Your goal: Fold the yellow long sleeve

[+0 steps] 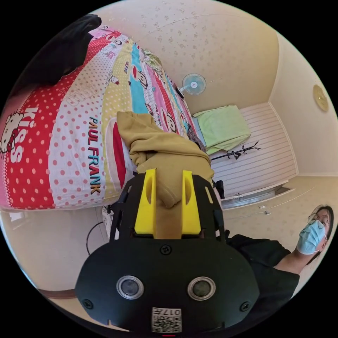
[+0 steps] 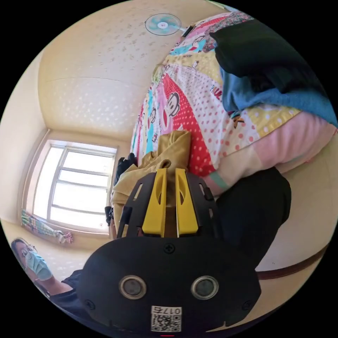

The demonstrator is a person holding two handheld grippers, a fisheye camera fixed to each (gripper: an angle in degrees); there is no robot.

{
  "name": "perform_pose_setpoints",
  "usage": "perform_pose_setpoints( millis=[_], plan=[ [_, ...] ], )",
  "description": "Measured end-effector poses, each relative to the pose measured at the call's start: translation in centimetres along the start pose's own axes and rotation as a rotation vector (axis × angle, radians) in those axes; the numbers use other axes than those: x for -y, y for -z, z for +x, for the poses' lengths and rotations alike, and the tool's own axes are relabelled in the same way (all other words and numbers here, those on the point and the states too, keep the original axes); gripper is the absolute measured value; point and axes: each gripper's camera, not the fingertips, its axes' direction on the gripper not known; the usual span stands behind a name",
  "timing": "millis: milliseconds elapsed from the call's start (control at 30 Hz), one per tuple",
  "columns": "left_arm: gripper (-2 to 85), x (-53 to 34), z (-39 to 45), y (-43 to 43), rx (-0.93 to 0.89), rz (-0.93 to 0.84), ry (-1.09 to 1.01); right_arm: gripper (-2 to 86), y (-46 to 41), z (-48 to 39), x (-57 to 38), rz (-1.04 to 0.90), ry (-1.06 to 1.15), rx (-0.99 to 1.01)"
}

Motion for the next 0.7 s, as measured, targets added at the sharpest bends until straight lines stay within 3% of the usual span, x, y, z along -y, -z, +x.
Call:
perform_pose_setpoints(
  millis=[133, 200, 267, 367, 467, 600, 700],
  plan=[
    [11.0, 1.4, 0.6, 1.1, 0.03, 0.032, -0.043, 9.8, 0.8, -3.6, -1.3, 0.085, 0.076, -0.169],
    [11.0, 2.9, 0.9, 1.7, 0.056, 0.04, -0.077, 10.5, 0.7, -6.4, -1.5, 0.088, 0.198, -0.123],
    [11.6, 5.5, 0.7, 1.2, 0.125, 0.012, -0.128, 10.9, -0.9, -9.6, -1.3, 0.006, 0.343, -0.011],
    [12.9, 8.8, -1.9, -2.0, 0.206, -0.093, -0.073, 10.1, -5.5, -11.1, -0.9, -0.146, 0.392, -0.008],
    [6.4, 10.2, -3.9, -3.8, -0.006, -0.146, -0.03, 7.4, -9.9, -11.1, -1.2, -0.284, 0.377, -0.072],
    [6.2, 9.8, -2.6, 1.0, 0.088, -0.021, -0.088, 7.9, -8.1, -13.5, -3.0, -0.228, 0.451, -0.051],
    [9.4, 7.4, -2.8, 5.9, 0.016, 0.023, -0.08, 9.6, -6.2, -14.7, -4.5, -0.306, 0.426, -0.119]
  ],
)
